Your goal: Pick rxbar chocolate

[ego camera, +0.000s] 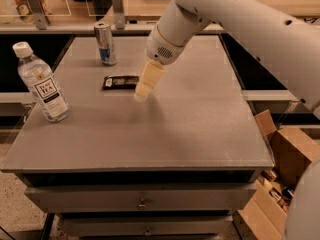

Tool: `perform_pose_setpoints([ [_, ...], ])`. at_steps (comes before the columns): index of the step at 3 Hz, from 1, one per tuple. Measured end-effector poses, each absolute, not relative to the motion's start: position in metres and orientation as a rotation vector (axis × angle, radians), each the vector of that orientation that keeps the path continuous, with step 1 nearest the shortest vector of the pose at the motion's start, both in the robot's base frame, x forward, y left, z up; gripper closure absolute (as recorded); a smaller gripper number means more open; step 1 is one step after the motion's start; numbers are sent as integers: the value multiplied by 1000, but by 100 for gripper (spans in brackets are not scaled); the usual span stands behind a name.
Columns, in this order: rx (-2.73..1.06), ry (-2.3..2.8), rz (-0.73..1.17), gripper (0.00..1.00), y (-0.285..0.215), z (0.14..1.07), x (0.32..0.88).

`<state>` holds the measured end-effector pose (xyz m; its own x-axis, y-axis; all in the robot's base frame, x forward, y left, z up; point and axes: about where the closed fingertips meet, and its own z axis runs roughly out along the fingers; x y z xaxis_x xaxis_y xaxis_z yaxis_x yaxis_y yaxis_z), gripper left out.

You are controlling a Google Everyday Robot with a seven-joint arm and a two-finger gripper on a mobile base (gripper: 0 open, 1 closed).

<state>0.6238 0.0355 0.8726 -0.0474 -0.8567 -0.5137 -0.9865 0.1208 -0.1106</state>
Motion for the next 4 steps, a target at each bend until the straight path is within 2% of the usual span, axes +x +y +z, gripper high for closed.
perform_pose_setpoints([
  [4, -1731, 1912, 453, 0, 75, 838, 675],
])
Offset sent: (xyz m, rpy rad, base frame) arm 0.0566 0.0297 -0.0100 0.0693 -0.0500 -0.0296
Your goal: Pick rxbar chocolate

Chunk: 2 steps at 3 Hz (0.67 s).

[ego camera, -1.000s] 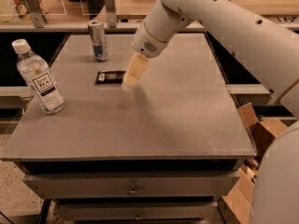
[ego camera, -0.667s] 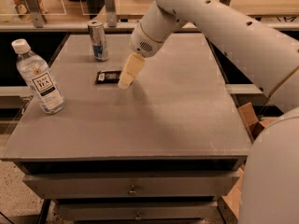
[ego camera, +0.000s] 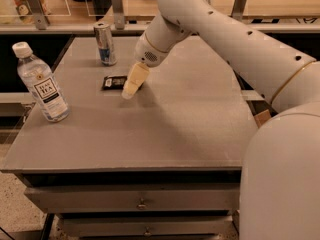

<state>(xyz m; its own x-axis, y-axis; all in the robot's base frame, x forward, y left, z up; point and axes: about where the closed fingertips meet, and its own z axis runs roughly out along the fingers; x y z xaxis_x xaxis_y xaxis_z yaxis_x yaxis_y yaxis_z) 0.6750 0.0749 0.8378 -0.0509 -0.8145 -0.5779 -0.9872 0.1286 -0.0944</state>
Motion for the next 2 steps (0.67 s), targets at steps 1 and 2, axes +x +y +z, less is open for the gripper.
perform_pose_setpoints([
  [1, -1746, 1911, 480, 13, 82, 826, 676],
  [2, -1742, 1885, 533, 30, 86, 824, 674],
])
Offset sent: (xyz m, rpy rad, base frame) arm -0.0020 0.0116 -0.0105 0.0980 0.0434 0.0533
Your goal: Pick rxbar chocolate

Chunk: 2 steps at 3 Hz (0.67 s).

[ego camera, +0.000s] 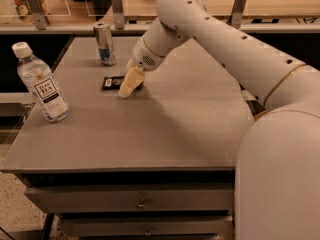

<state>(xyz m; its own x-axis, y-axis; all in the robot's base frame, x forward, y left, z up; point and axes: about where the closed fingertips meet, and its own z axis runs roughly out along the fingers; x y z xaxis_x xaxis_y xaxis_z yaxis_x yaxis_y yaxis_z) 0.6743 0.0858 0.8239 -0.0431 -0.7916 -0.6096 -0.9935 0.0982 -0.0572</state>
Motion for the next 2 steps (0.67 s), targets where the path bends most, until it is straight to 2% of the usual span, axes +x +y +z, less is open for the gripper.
perform_pose_setpoints([
  [2, -1754, 1819, 598, 77, 88, 838, 669],
])
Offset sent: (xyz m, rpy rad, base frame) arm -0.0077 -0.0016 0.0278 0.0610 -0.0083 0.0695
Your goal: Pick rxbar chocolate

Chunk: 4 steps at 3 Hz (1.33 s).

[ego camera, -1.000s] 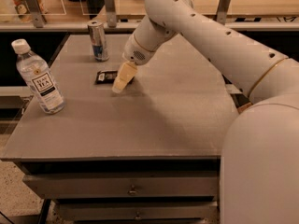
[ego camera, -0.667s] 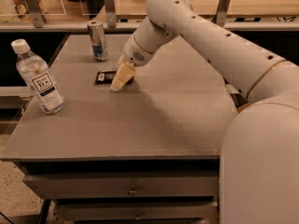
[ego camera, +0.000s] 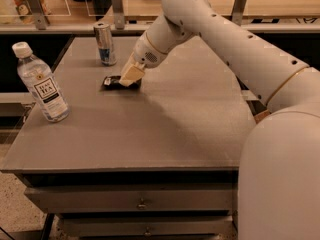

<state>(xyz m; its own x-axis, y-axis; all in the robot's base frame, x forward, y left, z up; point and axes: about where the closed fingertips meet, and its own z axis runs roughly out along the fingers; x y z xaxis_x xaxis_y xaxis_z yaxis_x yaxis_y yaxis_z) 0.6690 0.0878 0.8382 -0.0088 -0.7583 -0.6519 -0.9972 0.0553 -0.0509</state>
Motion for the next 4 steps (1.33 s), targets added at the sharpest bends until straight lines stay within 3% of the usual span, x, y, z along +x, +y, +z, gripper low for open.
perform_pose_setpoints([
  [1, -1814, 1795, 582, 100, 91, 846, 665],
  [4, -1776, 1721, 518, 100, 76, 891, 659],
])
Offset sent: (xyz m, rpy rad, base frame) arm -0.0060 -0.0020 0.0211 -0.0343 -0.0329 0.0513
